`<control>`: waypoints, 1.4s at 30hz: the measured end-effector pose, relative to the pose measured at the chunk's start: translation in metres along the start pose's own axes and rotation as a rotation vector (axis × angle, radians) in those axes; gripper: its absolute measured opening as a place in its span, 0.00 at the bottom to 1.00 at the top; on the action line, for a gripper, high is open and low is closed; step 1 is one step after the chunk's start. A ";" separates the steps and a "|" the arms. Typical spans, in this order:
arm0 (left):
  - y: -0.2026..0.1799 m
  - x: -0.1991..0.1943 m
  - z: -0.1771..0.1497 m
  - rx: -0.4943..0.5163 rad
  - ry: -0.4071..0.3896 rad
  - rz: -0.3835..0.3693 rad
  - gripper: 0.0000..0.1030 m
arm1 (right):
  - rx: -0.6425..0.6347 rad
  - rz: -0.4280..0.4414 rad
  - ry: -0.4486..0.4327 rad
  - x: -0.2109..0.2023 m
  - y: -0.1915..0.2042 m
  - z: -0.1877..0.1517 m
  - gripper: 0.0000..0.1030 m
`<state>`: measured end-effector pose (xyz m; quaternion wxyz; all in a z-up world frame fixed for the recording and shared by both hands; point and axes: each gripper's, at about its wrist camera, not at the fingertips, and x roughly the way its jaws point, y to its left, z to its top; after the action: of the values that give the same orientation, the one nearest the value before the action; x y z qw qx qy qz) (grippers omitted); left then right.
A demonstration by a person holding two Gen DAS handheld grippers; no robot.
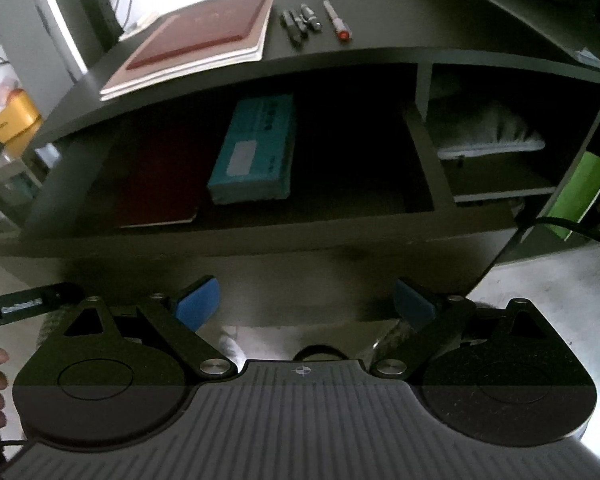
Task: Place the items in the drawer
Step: 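Withdraw both grippers out of the open drawer, then push the drawer front shut with both grippers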
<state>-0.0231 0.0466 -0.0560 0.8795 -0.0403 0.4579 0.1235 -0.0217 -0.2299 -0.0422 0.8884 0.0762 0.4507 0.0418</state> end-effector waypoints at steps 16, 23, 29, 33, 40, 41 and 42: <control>-0.009 0.019 0.019 -0.006 0.045 -0.019 0.90 | -0.020 -0.001 0.052 0.037 0.007 0.020 0.96; -0.016 0.031 0.038 -0.001 0.052 -0.027 0.90 | -0.025 -0.015 0.039 0.050 0.013 0.037 0.96; -0.025 0.043 0.057 0.017 0.050 -0.020 0.90 | -0.041 -0.024 0.003 0.061 0.020 0.052 0.96; -0.030 0.053 0.072 0.020 0.040 -0.021 0.90 | -0.039 -0.021 -0.021 0.071 0.020 0.066 0.96; -0.040 0.074 0.097 0.022 0.030 -0.025 0.90 | -0.029 -0.008 -0.055 0.090 0.017 0.095 0.96; -0.042 0.077 0.100 0.025 0.035 -0.028 0.90 | -0.022 -0.004 -0.054 0.093 0.016 0.098 0.96; -0.044 0.079 0.101 0.028 0.037 -0.031 0.90 | -0.021 0.000 -0.054 0.096 0.016 0.100 0.97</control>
<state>0.1121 0.0371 -0.0639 0.8731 -0.0373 0.4752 0.1025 0.1156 -0.2108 -0.0572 0.9012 0.0679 0.4258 0.0445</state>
